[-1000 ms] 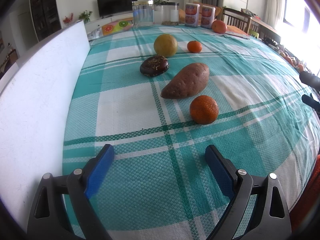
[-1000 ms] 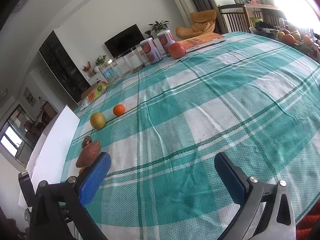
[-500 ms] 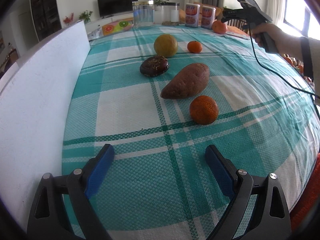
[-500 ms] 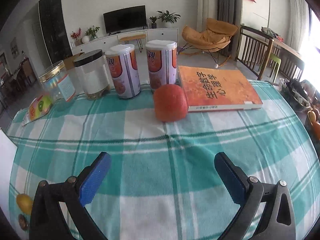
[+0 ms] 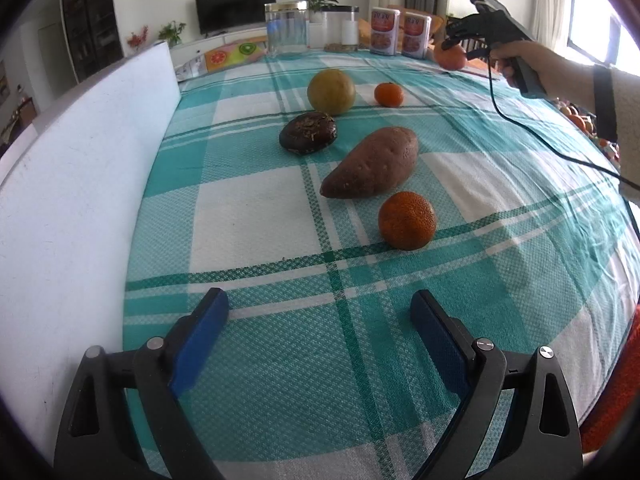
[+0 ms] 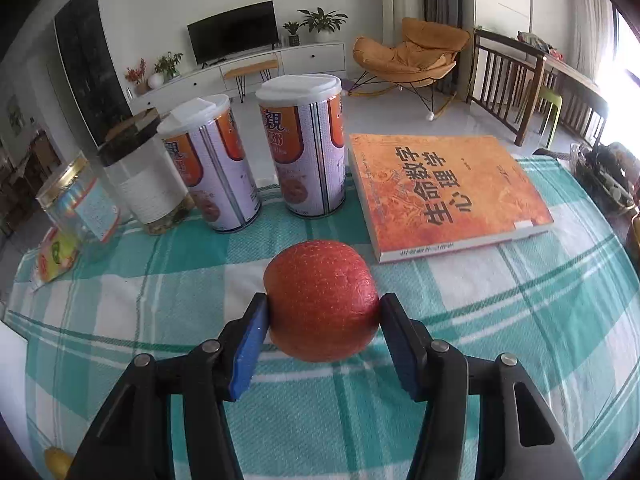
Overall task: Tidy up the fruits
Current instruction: 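Lift the red apple with the right tool and carry it across the table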
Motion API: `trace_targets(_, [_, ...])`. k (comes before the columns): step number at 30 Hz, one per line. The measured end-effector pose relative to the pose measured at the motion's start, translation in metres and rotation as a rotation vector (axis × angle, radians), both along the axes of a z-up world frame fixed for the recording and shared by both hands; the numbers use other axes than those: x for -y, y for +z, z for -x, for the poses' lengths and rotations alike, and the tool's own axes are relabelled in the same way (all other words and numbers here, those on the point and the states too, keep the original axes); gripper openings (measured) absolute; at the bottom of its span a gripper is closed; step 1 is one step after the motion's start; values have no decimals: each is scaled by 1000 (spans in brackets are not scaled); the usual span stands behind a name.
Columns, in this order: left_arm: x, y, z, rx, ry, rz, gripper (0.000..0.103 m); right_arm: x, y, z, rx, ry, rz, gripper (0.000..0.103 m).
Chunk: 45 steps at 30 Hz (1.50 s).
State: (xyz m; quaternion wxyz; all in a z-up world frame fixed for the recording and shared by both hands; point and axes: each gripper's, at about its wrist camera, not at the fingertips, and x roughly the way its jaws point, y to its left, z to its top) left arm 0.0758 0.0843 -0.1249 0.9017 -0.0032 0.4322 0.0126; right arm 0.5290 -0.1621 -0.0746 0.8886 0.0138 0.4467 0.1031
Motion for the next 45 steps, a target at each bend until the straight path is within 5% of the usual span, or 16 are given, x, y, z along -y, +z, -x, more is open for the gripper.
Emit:
trace_targets(9, [0,0,0,1,0,-1,94,3,-1,242,-101,64,-221,56])
trace_targets(15, [0,0,0,1,0,-2,94,-17,-22,349,-45,68,-209,57])
trace_targets(29, [1,0,0,1,0,-2,94,0,-46,382,-130,11,-338,57])
trace_targets(35, [1,0,0,1,0,-2,94,40,-42,380,-66,-71,-588,56])
trace_targets(37, [1,0,0,1,0,-2,94,53,-51,375,-102,-121,-656,43])
trace_targets(40, [1,0,0,1,0,-2,94,69,-65,371,-140,-194,-739,38])
trace_targets(43, [1,0,0,1,0,-2,94,73,-62,372,-125,-241,-712,38])
trace_targets(45, [1,0,0,1,0,-2,94,63,-40,377,-43,-226,-591,42])
